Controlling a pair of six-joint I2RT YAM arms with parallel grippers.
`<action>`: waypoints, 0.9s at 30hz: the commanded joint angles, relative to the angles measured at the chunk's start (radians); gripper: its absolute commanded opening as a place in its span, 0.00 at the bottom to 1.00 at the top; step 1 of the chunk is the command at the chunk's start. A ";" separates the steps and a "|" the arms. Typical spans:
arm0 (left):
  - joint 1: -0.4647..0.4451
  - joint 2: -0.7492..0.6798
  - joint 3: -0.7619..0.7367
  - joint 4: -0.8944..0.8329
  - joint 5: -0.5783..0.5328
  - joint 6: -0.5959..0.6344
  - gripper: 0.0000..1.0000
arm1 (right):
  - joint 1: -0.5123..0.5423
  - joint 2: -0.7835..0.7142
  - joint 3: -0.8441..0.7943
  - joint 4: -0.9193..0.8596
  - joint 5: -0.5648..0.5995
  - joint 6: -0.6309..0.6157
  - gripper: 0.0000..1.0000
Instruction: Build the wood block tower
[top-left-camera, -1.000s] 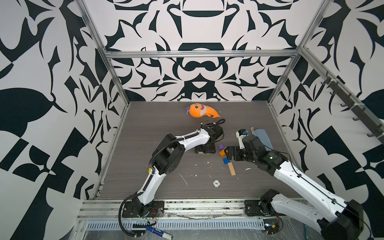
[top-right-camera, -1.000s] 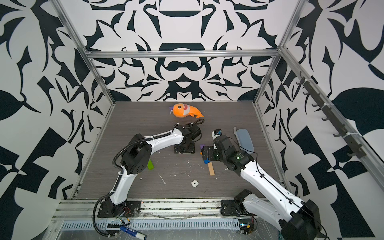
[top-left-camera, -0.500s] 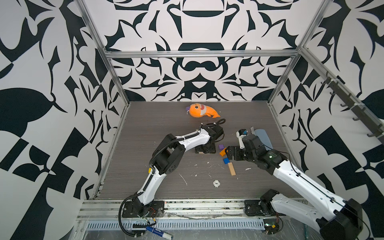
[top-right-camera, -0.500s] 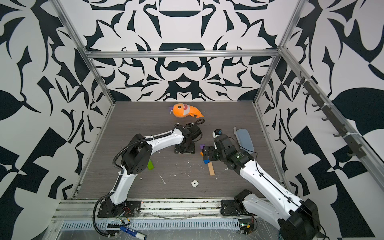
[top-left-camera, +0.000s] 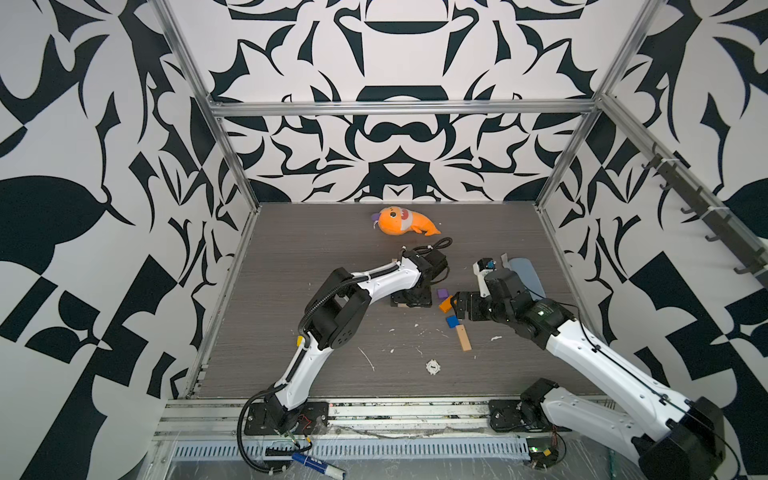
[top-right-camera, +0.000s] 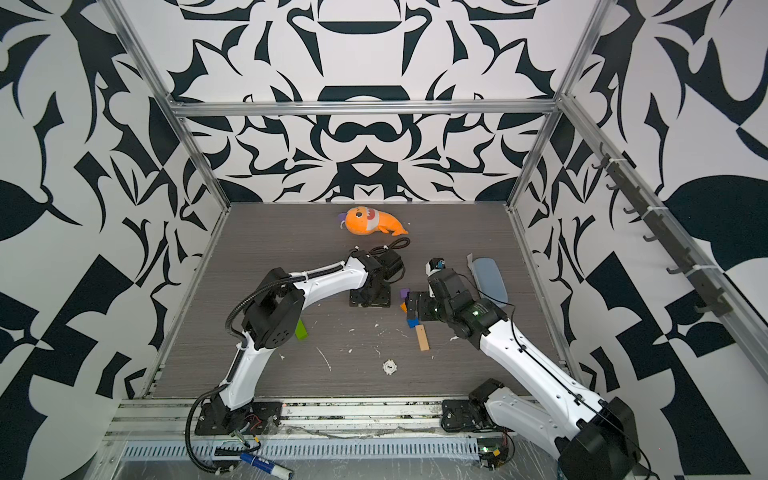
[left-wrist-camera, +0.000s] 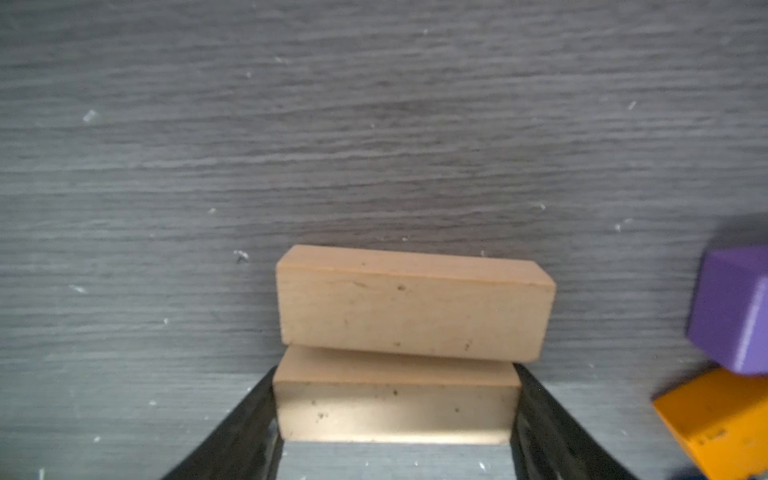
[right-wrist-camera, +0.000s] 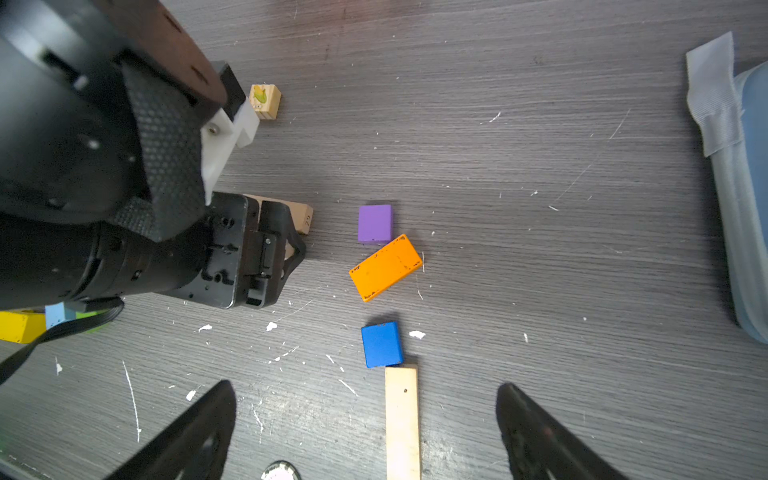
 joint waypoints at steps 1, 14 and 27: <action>-0.007 0.025 -0.001 -0.015 -0.019 -0.001 0.69 | -0.005 -0.003 0.014 -0.003 0.001 -0.003 1.00; -0.007 0.021 -0.036 0.014 -0.012 -0.004 0.71 | -0.005 -0.003 0.018 -0.004 0.000 -0.002 1.00; -0.001 0.016 -0.058 0.027 -0.032 -0.011 0.72 | -0.006 -0.007 0.015 -0.004 -0.002 0.002 1.00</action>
